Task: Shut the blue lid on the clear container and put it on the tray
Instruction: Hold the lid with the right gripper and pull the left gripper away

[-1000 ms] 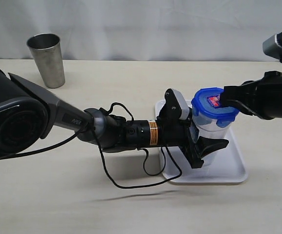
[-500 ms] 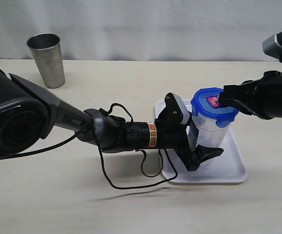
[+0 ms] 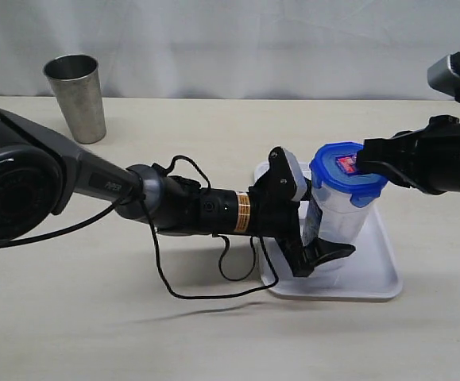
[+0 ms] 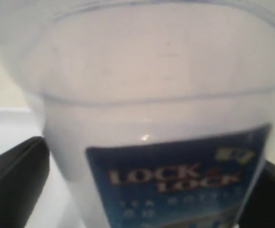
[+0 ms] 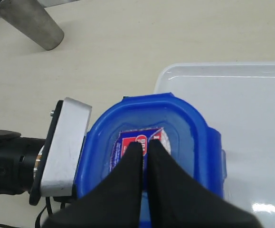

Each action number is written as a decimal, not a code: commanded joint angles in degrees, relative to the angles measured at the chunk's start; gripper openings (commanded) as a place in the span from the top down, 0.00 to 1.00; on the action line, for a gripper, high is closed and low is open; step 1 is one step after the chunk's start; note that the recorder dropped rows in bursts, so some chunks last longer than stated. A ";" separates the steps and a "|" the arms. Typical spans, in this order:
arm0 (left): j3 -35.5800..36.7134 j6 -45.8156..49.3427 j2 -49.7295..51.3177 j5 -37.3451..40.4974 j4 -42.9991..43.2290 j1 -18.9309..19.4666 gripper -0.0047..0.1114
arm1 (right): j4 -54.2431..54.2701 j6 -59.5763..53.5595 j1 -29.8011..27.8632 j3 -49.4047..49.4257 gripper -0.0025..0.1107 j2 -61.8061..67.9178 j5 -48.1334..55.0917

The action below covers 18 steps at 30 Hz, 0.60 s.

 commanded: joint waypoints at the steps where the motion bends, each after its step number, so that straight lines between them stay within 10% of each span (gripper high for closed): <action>1: 0.49 -4.05 -0.43 0.41 4.73 1.65 0.19 | -3.30 0.06 0.04 1.11 0.94 1.17 2.03; 18: 0.49 -17.15 -4.41 0.59 22.00 4.85 0.19 | -3.30 0.06 0.04 1.11 0.94 1.17 2.14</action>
